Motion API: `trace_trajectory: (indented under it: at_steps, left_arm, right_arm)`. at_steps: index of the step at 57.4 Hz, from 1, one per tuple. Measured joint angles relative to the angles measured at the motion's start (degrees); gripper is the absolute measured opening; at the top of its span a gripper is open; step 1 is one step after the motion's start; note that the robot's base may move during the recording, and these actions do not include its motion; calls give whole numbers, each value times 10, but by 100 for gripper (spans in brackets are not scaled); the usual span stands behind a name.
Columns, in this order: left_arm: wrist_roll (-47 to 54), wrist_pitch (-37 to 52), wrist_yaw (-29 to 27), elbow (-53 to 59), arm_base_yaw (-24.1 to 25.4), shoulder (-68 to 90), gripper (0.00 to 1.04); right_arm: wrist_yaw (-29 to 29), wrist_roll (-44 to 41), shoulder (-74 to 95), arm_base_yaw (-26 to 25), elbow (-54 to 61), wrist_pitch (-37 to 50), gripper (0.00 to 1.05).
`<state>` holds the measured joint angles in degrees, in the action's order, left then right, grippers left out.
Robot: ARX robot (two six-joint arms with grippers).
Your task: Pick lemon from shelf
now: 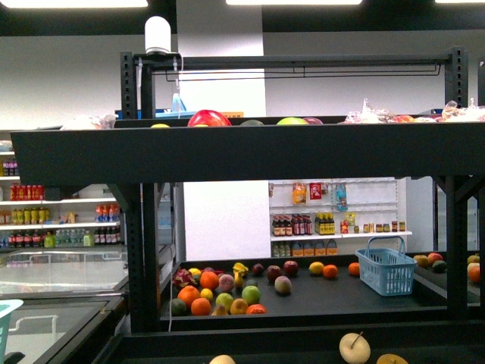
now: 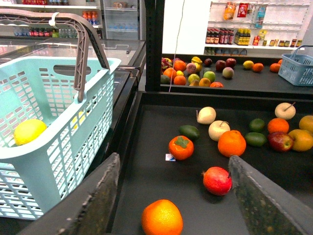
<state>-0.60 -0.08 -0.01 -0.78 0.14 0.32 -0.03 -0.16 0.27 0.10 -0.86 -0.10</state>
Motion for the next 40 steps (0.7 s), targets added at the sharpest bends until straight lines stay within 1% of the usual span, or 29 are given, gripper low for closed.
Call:
trace_trajectory:
  at_steps: [5,8,11,40]
  left_arm:
    - [0,0,0,0,0,0,92]
    - [1,0,0,0,0,0,98]
    - [1,0,0,0,0,0,96]
    - [1,0,0,0,0,0,97]
  right_arm:
    - [0,0,0,0,0,0,97]
    - [0,0,0,0,0,0,97]
    - [0,0,0,0,0,0,97]
    - [0,0,0,0,0,0,97]
